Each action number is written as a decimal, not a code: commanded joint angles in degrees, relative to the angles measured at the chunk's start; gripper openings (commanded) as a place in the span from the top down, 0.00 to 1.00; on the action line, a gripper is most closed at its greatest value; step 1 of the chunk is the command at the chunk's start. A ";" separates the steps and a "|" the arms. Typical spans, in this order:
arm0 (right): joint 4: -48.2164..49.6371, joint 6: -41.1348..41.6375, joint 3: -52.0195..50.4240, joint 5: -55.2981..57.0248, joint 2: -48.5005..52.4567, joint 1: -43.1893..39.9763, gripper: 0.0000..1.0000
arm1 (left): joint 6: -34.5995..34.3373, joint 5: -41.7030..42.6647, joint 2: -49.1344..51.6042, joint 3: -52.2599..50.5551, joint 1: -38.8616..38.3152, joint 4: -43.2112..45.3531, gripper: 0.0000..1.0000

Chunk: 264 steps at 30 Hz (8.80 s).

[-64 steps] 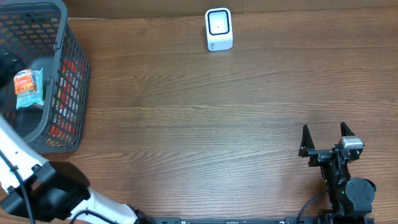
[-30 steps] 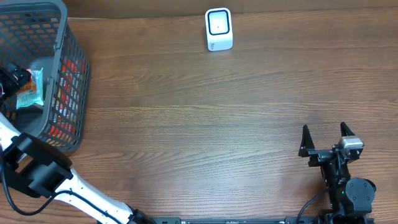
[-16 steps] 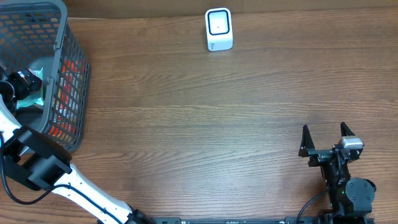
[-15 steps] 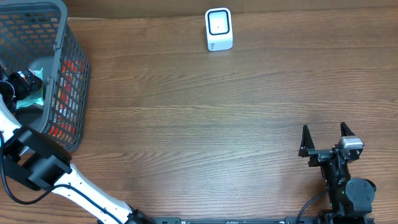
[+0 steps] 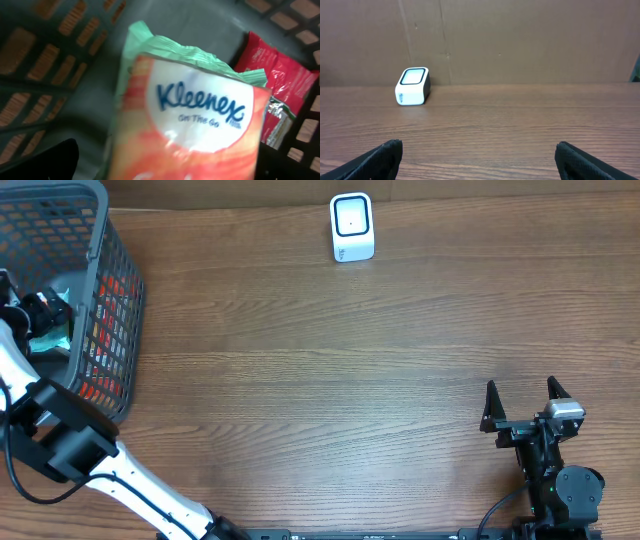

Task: Scan the item barcode

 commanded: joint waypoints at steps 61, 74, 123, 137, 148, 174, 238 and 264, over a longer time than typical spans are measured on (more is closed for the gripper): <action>0.15 -0.09 -0.61 -0.31 -0.46 -0.20 0.00 | -13.77 -4.70 -23.10 1.64 -1.53 -0.63 0.57; 0.13 -0.09 -0.61 -0.31 -0.46 -0.20 0.00 | -18.84 7.98 -43.19 1.62 -5.35 -10.73 0.72; 0.15 -0.09 -0.61 -0.31 -0.46 -0.20 0.00 | -54.12 -22.38 -46.31 -64.50 -81.90 18.71 0.94; 0.15 -0.09 -0.61 -0.31 -0.46 -0.20 0.00 | -56.08 -21.97 -36.81 -64.43 -87.78 26.27 0.95; 0.15 -0.09 -0.61 -0.31 -0.46 -0.20 0.00 | -56.74 -20.17 -35.41 -63.80 -87.76 26.64 0.17; 0.15 -0.09 -0.61 -0.28 -0.46 -0.20 0.00 | -42.88 -25.07 -34.82 -47.69 -87.58 8.33 0.00; 0.15 -0.09 -0.61 -0.28 -0.46 -0.20 0.00 | -44.65 -17.05 -29.05 -55.36 -75.03 4.33 0.65; 0.15 -0.09 -0.61 -0.31 -0.46 -0.20 0.00 | -56.57 -4.17 -29.05 -60.30 -83.73 20.98 0.71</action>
